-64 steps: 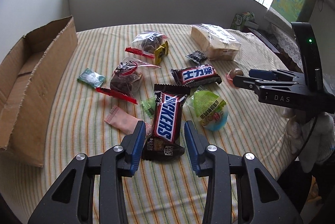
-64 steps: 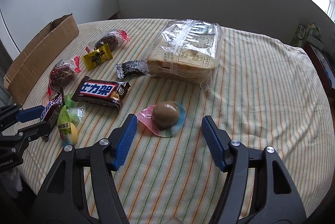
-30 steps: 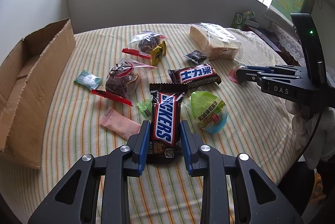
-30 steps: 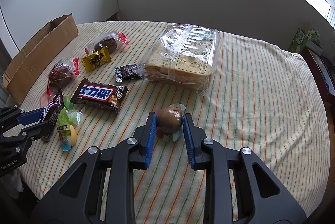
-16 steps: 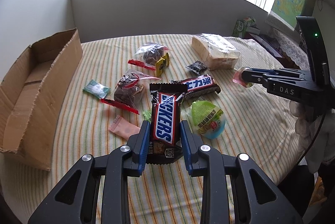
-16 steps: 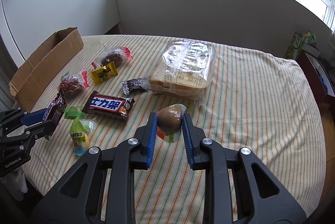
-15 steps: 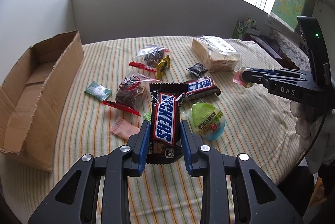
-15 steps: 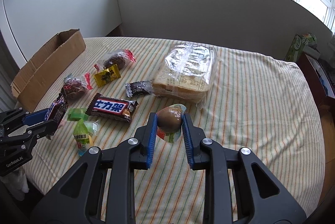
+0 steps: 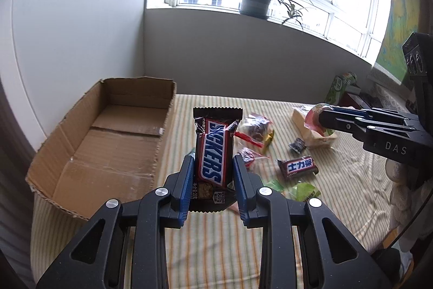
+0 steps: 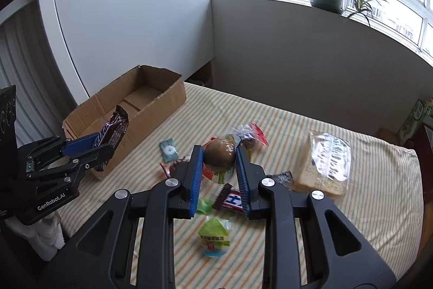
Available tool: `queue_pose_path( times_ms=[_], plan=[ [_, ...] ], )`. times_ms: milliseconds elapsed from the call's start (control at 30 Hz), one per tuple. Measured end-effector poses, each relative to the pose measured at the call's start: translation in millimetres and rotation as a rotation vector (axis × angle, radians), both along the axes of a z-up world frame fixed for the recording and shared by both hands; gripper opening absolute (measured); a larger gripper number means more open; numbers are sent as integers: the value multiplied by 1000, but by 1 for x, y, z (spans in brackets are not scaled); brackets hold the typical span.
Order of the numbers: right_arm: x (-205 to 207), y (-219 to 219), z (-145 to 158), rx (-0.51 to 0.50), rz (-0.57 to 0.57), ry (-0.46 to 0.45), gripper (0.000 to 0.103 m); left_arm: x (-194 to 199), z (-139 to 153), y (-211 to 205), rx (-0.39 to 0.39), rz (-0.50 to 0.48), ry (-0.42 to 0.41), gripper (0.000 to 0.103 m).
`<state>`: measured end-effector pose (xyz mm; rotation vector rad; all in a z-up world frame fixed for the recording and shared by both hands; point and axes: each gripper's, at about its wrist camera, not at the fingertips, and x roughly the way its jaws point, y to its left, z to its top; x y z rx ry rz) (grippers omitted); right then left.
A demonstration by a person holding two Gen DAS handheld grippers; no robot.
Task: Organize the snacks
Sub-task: 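Carry both snacks over the cardboard box and open both tools to drop them, then move both tools back over the remaining snacks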
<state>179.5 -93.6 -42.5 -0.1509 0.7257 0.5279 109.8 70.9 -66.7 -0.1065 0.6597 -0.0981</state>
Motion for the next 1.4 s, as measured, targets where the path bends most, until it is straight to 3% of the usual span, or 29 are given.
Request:
queue_pose_path(
  times_ms=[400,733,800,867,933,967,1033,1067,1400],
  plan=[
    [24,117,-4,12,164,36,25,-2,-9,71,11,186,-8,27],
    [43,184,-24,-8,225,79,27,0,-20,101,-1,254,21,27],
    [45,190,-26,-11,220,79,29,2,-21,101,3,253,24,27],
    [46,192,-27,-13,218,78,37,2,-21,100,11,260,27,27],
    [46,191,-26,-7,209,73,57,2,-21,102,13,268,31,29],
    [46,189,-26,-1,202,69,59,1,-21,103,12,272,29,31],
    [47,185,-24,7,191,68,60,-1,-19,104,8,285,23,52],
    [47,182,-23,11,188,69,60,-2,-19,106,8,292,19,57],
    [40,130,-1,30,126,59,60,-8,-10,95,7,260,-14,59]
  ],
)
